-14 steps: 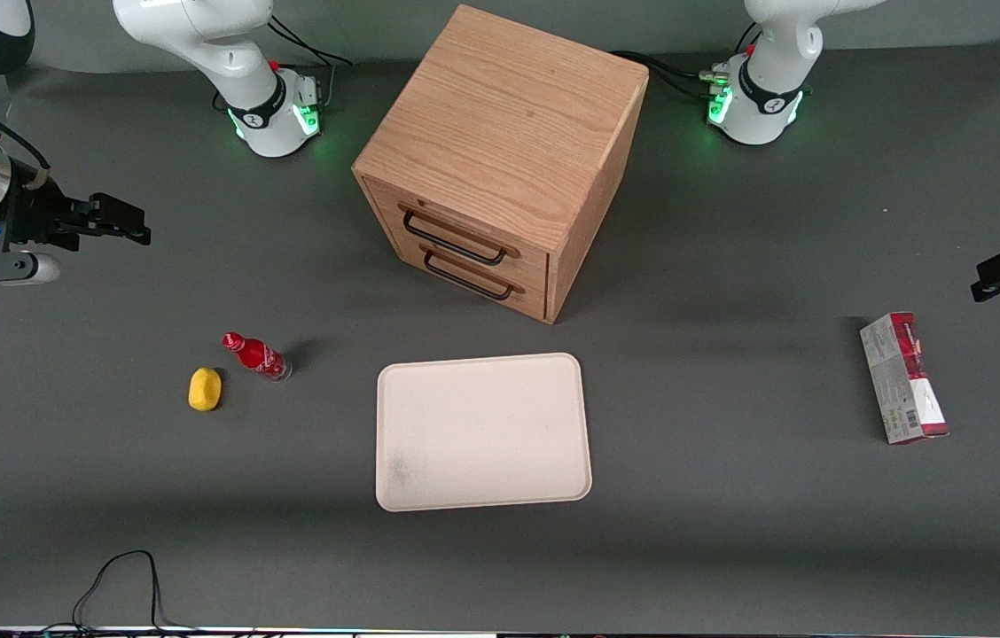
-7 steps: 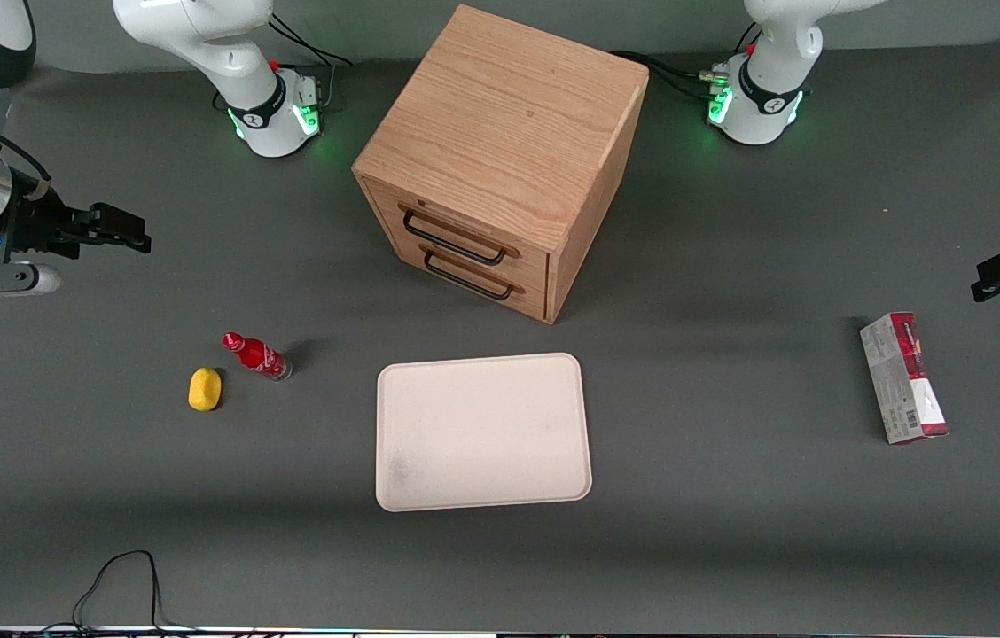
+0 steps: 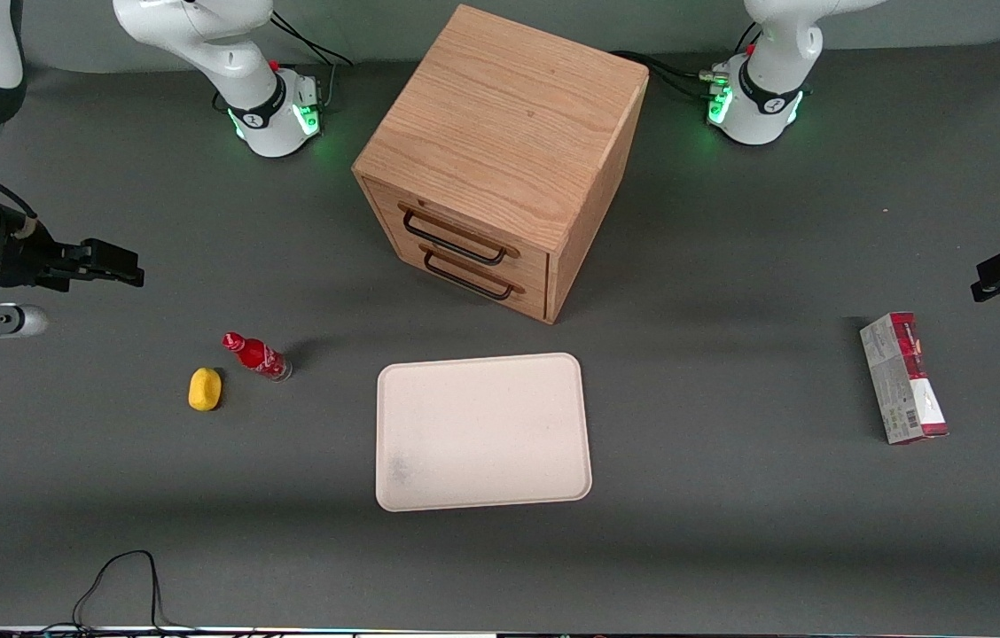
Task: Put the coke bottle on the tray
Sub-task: 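Move the open right gripper down over the red Coca-Cola bottle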
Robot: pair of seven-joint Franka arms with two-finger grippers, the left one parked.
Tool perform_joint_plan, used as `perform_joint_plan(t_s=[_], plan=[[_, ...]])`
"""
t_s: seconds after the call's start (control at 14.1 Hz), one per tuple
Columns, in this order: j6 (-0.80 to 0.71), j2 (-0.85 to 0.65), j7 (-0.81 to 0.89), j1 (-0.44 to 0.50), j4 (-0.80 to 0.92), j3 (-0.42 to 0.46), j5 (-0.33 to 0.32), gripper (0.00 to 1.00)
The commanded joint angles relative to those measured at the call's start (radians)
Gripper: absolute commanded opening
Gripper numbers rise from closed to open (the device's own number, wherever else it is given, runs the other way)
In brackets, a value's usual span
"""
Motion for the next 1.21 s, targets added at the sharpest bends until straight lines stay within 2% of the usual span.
perform_joint_plan(t_s=[0.0,0.36,0.57,1.14], plan=[[-0.031,0.035,0.034,-0.006,0.059,0.004,0.021,1.0],[-0.017,0.096,0.054,-0.002,0.053,0.006,0.022,1.0],[0.111,0.15,0.054,0.012,0.0,0.008,0.022,1.0],[0.444,0.165,0.054,0.031,-0.285,0.008,0.033,1.0]])
